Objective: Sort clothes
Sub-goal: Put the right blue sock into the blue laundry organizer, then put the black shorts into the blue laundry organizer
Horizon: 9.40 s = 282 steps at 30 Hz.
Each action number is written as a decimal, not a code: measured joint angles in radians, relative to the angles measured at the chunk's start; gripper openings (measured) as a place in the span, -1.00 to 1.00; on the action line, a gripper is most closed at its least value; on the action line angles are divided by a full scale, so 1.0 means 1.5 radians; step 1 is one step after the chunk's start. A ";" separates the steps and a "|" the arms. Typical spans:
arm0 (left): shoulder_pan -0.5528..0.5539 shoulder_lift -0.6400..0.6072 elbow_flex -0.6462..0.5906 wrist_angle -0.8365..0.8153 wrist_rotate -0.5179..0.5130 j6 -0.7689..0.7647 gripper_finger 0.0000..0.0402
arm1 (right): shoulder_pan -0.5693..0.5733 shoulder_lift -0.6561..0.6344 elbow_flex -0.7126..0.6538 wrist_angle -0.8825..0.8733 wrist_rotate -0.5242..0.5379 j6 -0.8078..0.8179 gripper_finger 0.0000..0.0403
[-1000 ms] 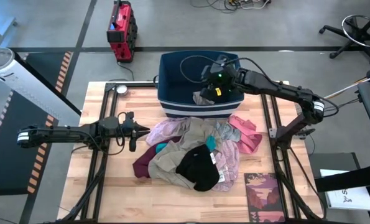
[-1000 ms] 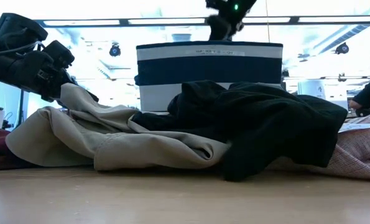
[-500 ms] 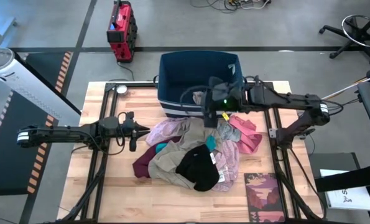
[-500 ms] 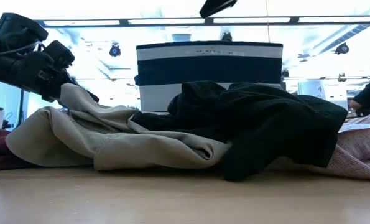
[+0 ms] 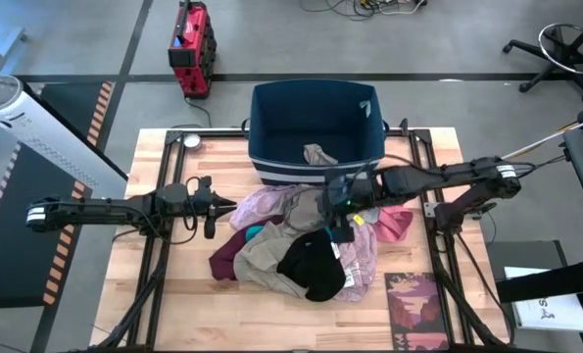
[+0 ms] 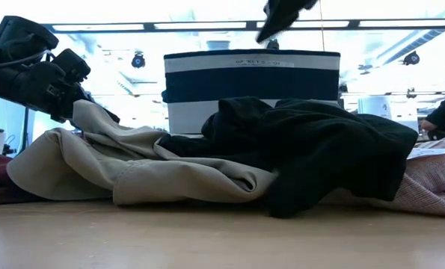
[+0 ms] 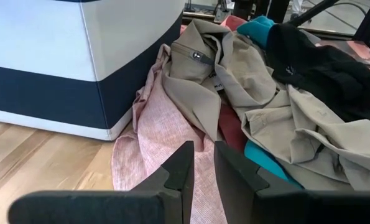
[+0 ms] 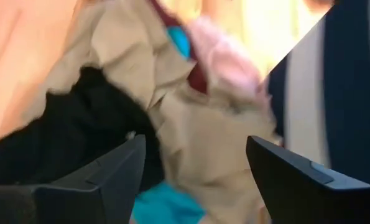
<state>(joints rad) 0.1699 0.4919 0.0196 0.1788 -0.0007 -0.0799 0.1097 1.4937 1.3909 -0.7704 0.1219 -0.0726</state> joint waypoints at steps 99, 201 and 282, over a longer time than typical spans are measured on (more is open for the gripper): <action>0.000 0.001 0.000 0.013 0.001 -0.040 -0.75 | -0.409 -0.002 0.061 0.101 -0.036 -0.184 -1.00; -0.143 0.715 0.544 0.057 0.204 0.118 -0.08 | -0.131 -0.354 -0.409 0.370 -0.034 -0.080 -1.00; -0.145 1.016 0.866 -0.101 0.158 0.079 -0.98 | -0.130 -0.351 -0.413 0.358 -0.034 -0.086 -1.00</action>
<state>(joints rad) -0.0481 2.0157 1.3180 0.0268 0.2356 0.0389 -0.0849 0.9665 0.7708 -0.2338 0.0701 -0.2012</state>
